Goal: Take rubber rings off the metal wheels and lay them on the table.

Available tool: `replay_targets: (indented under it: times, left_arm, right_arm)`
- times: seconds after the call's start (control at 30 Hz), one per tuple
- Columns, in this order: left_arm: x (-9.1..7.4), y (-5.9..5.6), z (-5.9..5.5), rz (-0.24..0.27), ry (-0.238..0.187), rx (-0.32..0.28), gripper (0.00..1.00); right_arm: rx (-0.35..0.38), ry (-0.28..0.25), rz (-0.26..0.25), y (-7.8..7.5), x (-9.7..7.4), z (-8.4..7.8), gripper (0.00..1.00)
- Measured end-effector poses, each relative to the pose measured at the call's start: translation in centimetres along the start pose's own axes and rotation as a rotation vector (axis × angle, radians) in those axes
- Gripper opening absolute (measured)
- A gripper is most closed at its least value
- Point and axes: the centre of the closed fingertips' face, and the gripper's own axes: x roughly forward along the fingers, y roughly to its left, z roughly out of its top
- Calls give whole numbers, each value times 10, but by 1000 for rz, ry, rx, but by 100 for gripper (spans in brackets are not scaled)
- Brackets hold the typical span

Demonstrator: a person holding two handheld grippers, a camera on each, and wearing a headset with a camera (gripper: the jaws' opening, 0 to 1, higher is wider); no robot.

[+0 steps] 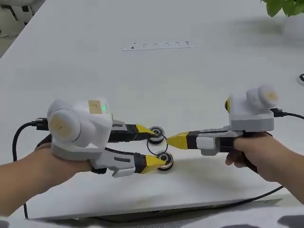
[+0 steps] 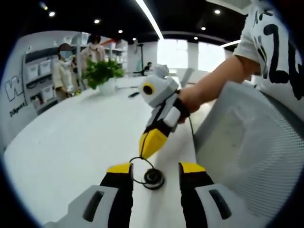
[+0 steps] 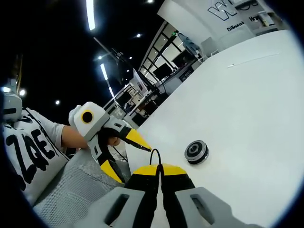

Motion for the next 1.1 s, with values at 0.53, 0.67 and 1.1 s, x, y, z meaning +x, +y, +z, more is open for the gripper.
replay_targets:
  times: [0.53, 0.67, 1.1]
  left_arm:
    - [-25, 15, 6, 67, -49, -24, 50]
    - [-31, 17, 4, 75, -54, -29, 53]
    - [-48, 29, -4, 111, -55, -43, 67]
  right_arm:
    - [-35, 12, 24, 9, 7, 17, 0]
    - [-41, 14, 31, 11, 9, 21, 0]
    - [-62, 35, 46, 14, 19, 29, 0]
